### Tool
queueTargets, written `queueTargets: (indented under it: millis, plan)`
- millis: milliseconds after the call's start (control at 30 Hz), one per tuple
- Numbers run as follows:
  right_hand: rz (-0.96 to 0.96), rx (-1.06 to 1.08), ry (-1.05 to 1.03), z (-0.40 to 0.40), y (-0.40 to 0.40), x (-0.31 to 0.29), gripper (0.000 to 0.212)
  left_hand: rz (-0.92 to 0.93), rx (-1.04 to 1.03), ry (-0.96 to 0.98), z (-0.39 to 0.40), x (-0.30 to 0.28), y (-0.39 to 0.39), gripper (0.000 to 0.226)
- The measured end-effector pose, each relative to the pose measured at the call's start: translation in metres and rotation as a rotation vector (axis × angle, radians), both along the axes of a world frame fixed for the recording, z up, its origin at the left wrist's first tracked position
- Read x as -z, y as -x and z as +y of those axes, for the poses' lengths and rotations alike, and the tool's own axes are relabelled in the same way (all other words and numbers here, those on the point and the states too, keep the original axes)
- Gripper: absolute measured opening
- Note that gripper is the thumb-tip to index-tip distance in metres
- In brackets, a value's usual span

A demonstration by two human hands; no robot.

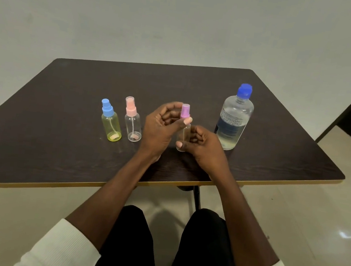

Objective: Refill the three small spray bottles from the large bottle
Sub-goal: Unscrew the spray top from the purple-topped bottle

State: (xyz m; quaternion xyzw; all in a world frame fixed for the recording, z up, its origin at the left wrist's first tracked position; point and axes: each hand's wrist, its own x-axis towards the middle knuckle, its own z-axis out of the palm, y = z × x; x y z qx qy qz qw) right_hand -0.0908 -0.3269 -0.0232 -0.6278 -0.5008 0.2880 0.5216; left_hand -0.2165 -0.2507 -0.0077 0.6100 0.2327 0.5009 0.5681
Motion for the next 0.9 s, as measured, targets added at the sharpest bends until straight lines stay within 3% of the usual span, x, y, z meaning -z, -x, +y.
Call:
queueTargets:
  millis: [300,567,900]
  plan:
    - [-0.027,-0.004,0.003,-0.004,0.001,-0.001,0.026,-0.005,0.040,-0.026,-0.005,0.001,0.001,0.031]
    - [-0.030,-0.009,-0.024,-0.009,0.011,-0.010,0.031,-0.183,-0.212,-0.033,-0.009,-0.017,0.001,0.030]
    - [0.130,0.014,-0.257,-0.001,0.064,-0.017,0.041,-0.454,-0.499,-0.090,-0.002,-0.071,0.066,0.014]
